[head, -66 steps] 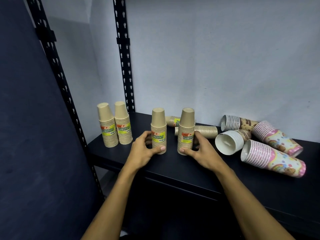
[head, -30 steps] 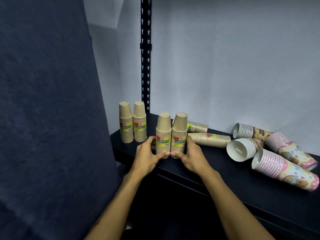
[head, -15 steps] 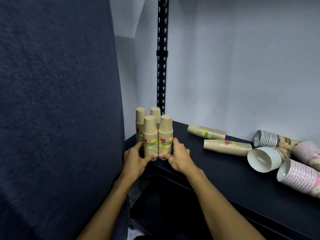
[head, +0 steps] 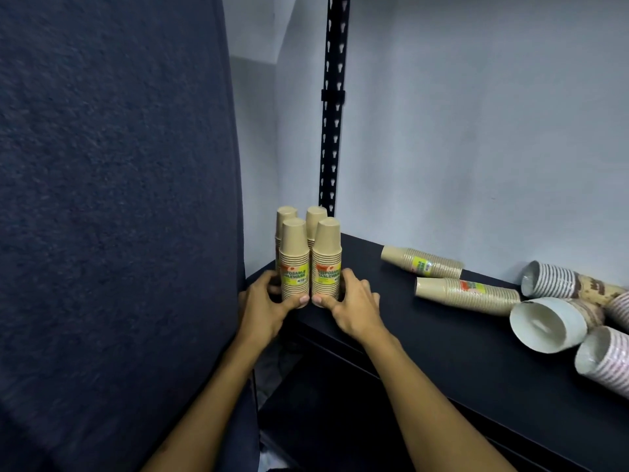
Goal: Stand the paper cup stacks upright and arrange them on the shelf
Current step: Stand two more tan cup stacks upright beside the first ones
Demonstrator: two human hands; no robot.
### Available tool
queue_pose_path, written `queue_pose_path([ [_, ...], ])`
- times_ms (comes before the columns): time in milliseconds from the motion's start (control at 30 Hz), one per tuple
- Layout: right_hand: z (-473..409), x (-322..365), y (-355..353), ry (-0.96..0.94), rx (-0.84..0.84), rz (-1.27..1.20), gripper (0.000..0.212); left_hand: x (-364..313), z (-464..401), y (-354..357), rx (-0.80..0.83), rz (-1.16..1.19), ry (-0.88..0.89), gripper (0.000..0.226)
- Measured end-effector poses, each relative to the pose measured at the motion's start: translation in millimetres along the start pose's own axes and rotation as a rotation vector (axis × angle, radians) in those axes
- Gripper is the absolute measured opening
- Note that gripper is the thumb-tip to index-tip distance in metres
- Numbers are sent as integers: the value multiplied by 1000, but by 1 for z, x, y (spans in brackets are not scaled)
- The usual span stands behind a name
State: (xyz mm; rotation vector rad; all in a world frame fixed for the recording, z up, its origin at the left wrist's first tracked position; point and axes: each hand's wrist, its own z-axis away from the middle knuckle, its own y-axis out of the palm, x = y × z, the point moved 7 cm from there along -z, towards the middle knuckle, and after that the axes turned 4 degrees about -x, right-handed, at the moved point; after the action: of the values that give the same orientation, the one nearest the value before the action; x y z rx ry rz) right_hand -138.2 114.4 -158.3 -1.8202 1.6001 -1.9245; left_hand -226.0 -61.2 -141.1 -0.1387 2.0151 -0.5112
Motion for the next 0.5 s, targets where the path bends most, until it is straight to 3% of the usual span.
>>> queue_pose_path([
  [500,7,12,-5,-52,13,212,64,17,-2,6,-40,7,-66,67],
])
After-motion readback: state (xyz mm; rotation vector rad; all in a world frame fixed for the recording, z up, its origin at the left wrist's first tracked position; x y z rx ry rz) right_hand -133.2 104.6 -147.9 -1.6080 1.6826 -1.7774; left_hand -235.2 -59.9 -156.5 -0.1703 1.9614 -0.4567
